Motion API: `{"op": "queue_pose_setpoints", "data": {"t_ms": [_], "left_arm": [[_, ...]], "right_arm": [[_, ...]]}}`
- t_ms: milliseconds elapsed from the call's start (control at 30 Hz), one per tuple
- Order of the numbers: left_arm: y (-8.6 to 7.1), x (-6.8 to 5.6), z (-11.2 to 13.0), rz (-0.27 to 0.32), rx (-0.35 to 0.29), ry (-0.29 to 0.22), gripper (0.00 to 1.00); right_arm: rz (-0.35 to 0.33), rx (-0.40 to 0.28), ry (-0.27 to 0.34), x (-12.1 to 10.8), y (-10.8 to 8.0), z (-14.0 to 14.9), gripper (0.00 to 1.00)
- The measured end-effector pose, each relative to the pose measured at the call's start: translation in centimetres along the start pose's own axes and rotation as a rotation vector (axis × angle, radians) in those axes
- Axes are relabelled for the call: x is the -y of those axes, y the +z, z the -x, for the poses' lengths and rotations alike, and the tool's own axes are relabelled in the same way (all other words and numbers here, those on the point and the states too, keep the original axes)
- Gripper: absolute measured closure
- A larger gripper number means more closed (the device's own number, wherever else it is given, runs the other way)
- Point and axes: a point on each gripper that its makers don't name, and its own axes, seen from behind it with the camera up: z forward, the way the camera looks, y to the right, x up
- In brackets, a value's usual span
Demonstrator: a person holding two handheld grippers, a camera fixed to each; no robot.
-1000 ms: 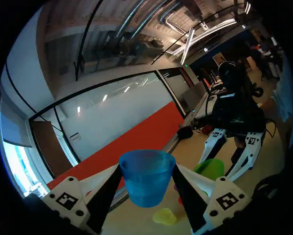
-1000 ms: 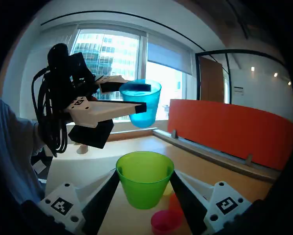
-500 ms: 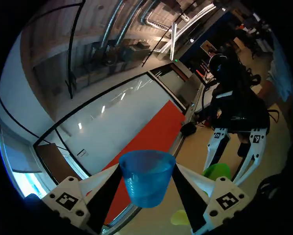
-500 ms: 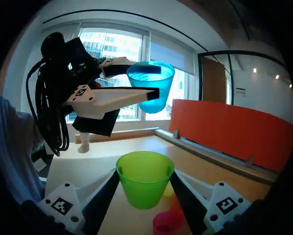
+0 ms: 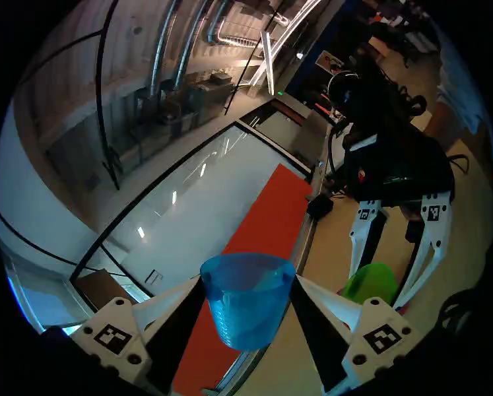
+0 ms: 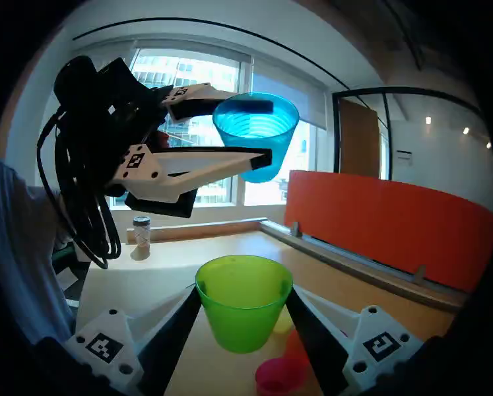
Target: Pour water
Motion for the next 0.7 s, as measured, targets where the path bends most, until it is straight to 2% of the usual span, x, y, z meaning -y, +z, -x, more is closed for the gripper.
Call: {"op": "queue_pose_setpoints", "data": {"t_ms": [300,700], "left_arm": [[0.24,-0.08,-0.46,0.001,0.004,0.077,0.14],[0.73,0.61,-0.61,-0.017,0.018,0.153,0.14]], "right_arm": [[0.003,0.0,-0.004,-0.15,-0.26,-0.18,0.1],[0.011,0.003,-0.015,-0.39,-0.71,-0.22,0.1]]}}
